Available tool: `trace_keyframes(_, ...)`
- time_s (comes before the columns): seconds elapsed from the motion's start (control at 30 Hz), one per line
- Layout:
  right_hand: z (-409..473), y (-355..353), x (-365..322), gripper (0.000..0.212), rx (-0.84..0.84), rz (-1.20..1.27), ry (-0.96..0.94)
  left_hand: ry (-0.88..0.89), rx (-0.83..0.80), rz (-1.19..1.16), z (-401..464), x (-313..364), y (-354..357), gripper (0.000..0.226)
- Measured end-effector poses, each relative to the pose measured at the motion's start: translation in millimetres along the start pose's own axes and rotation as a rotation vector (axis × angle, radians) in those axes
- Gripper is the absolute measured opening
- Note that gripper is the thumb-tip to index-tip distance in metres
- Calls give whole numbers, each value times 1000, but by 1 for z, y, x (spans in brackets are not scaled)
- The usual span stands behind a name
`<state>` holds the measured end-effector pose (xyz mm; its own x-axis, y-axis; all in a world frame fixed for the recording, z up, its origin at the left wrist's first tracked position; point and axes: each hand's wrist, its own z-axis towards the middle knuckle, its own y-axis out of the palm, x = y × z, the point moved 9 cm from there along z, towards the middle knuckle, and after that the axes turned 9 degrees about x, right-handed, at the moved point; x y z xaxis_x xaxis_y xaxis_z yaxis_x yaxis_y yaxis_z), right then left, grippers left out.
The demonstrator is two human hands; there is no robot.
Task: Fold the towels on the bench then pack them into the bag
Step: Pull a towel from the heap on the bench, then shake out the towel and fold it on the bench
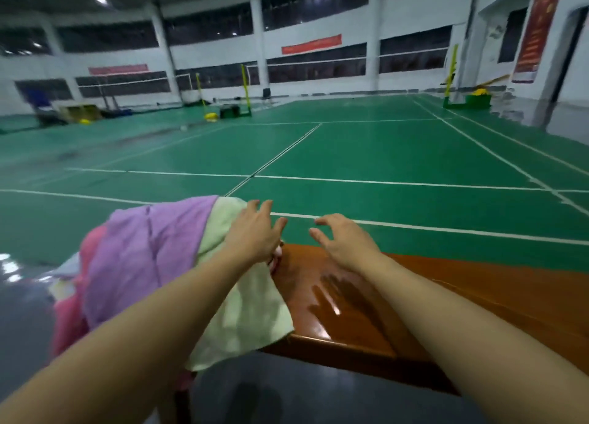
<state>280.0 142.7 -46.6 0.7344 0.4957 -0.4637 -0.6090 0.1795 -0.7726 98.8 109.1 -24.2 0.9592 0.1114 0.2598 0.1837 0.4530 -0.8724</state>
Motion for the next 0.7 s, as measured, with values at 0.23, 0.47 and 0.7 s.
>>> trace_keyframes(0.23,32,63,-81,34,-27,414,120,-121,147,128,-3,-113,-76,52)
trace_keyframes(0.47,38,89,-110,45,-41,481,154,-22,97,47,0,-126,-77,19)
trace_keyframes(0.7,40,103,-76,28,-25,616,338,216,212,-239,-6,-77,-70,23)
